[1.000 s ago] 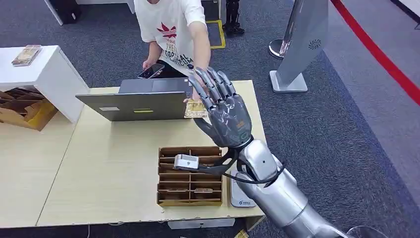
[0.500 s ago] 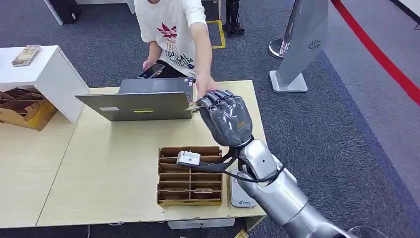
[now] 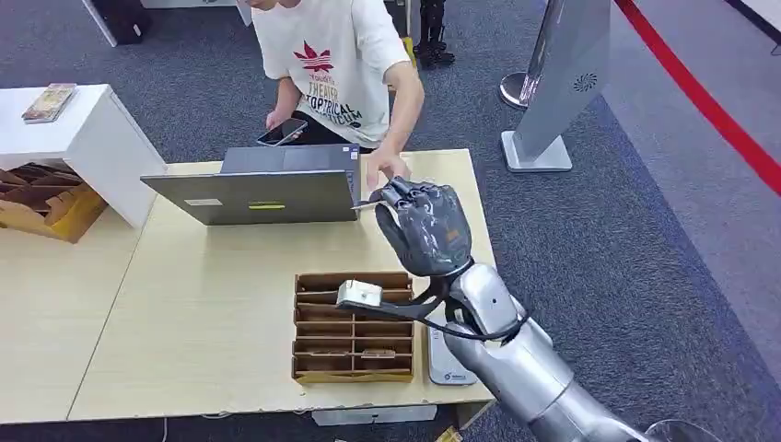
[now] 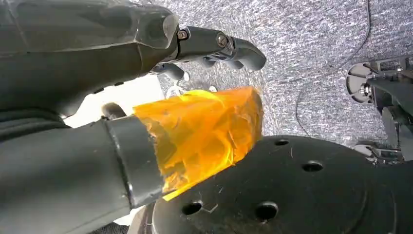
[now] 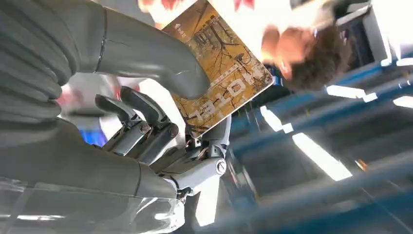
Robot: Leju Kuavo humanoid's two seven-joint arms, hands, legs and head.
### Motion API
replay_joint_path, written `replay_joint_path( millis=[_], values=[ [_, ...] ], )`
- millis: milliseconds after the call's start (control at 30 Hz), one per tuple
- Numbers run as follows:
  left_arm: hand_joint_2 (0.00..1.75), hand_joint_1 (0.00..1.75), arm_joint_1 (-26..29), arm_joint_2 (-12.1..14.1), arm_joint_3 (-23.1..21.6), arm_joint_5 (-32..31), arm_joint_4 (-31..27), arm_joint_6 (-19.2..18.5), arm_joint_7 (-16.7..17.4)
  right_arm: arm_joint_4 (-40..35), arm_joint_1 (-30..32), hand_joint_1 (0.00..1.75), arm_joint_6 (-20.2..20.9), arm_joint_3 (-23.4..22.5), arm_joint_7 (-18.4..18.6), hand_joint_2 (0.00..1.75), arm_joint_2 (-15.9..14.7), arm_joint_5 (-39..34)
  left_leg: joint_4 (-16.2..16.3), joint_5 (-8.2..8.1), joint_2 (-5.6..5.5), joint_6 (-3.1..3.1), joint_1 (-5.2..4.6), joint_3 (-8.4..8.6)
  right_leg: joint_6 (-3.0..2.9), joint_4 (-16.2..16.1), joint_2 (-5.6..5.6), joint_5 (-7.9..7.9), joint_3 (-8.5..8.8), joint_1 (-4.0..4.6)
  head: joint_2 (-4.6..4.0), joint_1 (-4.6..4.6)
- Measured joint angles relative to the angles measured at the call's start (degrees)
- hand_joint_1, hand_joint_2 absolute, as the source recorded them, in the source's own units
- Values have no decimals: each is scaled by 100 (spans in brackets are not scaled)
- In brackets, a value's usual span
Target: Pass the card to the sensor for recognition and then transmit it.
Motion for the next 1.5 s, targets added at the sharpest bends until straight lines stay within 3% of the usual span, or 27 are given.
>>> replay_joint_path(
  millis=[233,500,967,1333,1500],
  values=[
    [0,0,2,-2,0,79,0,22,-44,-295,260,175,291,-162,-120,175,90,-885,0,0,0,0,0,0,0,0,-1,0,0,0,0,0],
    [0,0,16,-39,0,282,0,140,-63,-616,698,175,1446,-786,-162,175,393,-3451,0,0,0,0,0,-1,0,0,-1,0,0,0,0,-2],
    [0,0,23,-48,2,308,0,153,-63,-741,848,175,1569,-1167,-162,175,492,-3678,0,0,0,0,0,0,0,1,0,0,0,1,0,-2],
    [0,0,57,-46,9,498,0,210,-63,-575,1000,175,2717,-1747,145,175,522,-5990,0,0,-1,0,0,0,0,0,-1,0,-1,0,0,0],
    [0,0,86,-46,55,632,0,275,-79,-424,1183,175,2804,-1985,291,175,413,-6410,0,-1,-1,0,0,0,0,0,-3,-1,-2,0,0,0]
  ],
)
